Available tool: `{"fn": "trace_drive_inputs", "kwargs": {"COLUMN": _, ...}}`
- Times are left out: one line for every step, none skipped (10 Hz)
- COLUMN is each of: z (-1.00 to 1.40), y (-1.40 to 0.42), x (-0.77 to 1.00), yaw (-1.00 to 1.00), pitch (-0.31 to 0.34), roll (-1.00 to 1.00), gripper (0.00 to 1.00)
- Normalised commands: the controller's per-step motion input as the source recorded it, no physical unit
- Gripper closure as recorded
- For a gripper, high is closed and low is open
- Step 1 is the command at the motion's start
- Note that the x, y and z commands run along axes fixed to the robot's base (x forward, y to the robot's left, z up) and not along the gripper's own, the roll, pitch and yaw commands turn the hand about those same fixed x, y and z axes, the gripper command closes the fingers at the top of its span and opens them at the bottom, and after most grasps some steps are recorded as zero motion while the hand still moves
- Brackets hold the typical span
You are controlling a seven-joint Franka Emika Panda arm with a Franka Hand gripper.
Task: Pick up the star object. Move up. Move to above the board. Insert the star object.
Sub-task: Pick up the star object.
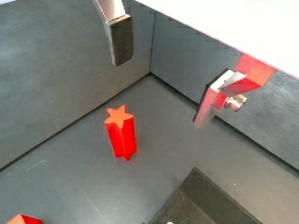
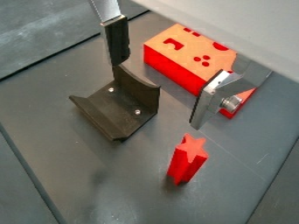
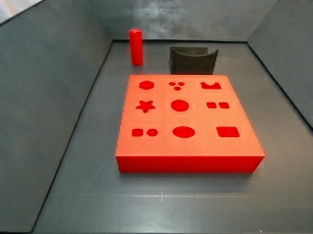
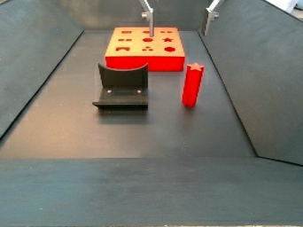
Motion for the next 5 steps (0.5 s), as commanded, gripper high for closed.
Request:
{"fn": "trace_drive_inputs", "kwargs": {"z": -0.04, "y": 0.00, "x": 0.00, "yaw": 0.00, "pitch": 0.000, "roll": 0.00, "gripper": 0.00}}
{"fn": "trace_drive_inputs", "kwargs": {"z": -0.30, "y": 0.00, "x": -0.29, "yaw": 0.00, "pitch": -0.074, "roll": 0.03, "gripper": 0.00}}
{"fn": "trace_drive_inputs", "kwargs": {"z": -0.54, "y": -0.06, "x": -0.30, "yaw": 0.00, "pitch": -0.129, "roll": 0.12, "gripper": 0.00}}
{"fn": "trace_drive_inputs", "kwargs": {"z": -0.71, "y": -0.11, "x": -0.23, "yaw": 0.02, "pitch": -0.156, "roll": 0.14, "gripper": 0.00}}
{"fn": "trace_drive_inputs", "kwargs": {"z": -0.77, "y": -0.13, "x": -0.25, "yaw": 0.02, "pitch": -0.177, "roll": 0.14, "gripper": 0.00}}
